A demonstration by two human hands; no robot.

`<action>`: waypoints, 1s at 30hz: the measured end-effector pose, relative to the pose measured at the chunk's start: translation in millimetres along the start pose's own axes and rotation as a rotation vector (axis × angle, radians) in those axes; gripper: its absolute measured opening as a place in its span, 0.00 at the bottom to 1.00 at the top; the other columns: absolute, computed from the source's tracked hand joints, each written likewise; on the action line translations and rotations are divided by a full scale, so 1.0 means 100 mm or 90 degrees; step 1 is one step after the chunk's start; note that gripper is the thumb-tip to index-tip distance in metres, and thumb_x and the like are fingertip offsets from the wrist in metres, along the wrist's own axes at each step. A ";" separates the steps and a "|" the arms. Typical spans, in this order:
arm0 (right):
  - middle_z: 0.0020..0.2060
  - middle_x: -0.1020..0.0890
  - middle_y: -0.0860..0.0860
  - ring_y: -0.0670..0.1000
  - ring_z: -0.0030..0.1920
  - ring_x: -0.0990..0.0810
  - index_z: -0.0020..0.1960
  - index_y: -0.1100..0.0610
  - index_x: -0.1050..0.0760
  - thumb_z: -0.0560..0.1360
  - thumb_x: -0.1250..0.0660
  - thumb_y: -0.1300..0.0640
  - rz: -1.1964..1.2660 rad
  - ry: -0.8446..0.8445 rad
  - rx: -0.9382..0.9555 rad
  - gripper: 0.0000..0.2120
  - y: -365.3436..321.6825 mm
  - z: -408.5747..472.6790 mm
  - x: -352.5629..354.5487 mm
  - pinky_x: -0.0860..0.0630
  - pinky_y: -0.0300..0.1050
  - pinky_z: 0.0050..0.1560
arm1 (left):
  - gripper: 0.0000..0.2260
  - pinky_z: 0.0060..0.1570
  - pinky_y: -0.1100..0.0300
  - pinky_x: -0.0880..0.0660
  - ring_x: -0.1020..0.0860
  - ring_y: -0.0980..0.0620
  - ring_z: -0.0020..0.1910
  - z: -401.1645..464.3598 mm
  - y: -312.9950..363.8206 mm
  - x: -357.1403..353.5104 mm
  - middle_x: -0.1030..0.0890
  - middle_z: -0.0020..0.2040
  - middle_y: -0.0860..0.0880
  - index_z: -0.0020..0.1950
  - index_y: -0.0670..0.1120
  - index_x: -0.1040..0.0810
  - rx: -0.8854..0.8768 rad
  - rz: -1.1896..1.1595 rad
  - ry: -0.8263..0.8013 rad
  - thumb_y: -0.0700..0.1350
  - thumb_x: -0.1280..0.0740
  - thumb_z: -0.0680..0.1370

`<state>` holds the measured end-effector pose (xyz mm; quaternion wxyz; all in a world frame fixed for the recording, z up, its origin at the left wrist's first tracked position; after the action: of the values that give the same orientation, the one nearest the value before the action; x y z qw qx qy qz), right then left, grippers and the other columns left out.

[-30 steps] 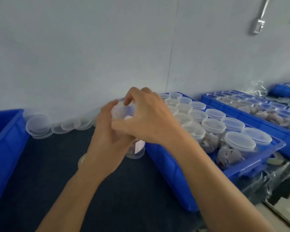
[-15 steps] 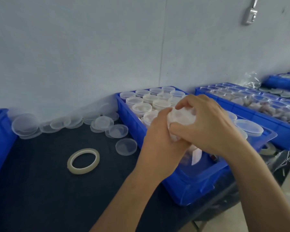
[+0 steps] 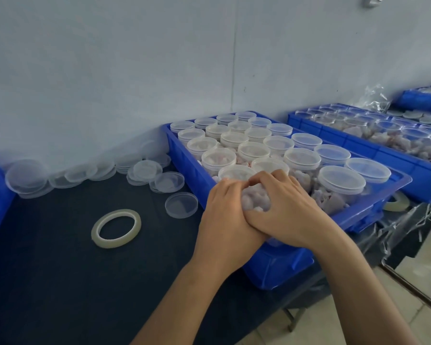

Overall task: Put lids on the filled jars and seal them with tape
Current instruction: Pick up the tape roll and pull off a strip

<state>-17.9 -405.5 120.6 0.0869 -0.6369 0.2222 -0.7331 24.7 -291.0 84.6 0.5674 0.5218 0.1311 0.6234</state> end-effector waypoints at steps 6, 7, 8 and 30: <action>0.65 0.36 0.46 0.52 0.70 0.36 0.72 0.45 0.38 0.79 0.39 0.41 -0.069 -0.084 0.005 0.23 0.00 0.00 -0.06 0.33 0.52 0.67 | 0.25 0.56 0.49 0.20 0.26 0.58 0.62 -0.03 0.00 -0.02 0.27 0.61 0.61 0.65 0.53 0.27 -0.021 0.008 -0.022 0.56 0.23 0.72; 0.66 0.35 0.47 0.53 0.71 0.36 0.72 0.46 0.38 0.80 0.40 0.42 -0.080 -0.089 0.000 0.23 -0.02 0.00 -0.06 0.34 0.51 0.66 | 0.25 0.56 0.49 0.20 0.26 0.57 0.62 -0.03 0.01 -0.02 0.26 0.61 0.59 0.65 0.51 0.27 -0.029 -0.002 -0.019 0.55 0.22 0.72; 0.67 0.34 0.49 0.55 0.71 0.36 0.72 0.47 0.37 0.81 0.41 0.42 -0.096 -0.083 -0.005 0.22 -0.05 -0.01 -0.06 0.35 0.50 0.66 | 0.25 0.57 0.49 0.21 0.25 0.55 0.62 -0.03 0.02 -0.01 0.25 0.61 0.57 0.65 0.49 0.26 -0.039 -0.011 -0.013 0.53 0.22 0.72; 0.53 0.18 0.50 0.55 0.56 0.20 0.53 0.51 0.21 0.85 0.44 0.41 0.106 -0.221 0.319 0.18 -2.97 0.42 -2.60 0.25 0.55 0.57 | 0.09 0.36 0.53 0.26 0.23 0.54 0.35 -1.44 -2.12 2.76 0.19 0.35 0.52 0.41 0.49 0.25 0.416 0.109 0.373 0.38 0.30 0.77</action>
<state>114.4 -44.7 21.0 0.3377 -0.6910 0.0678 -0.6355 82.7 72.1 2.4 0.2585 0.4840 0.4327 0.7153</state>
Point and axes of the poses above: each hand's wrist, its own z-axis towards the middle knuckle, its own x-axis out of the back of the hand, y = z × x, the point moved 7 cm from there along z, towards the middle knuckle
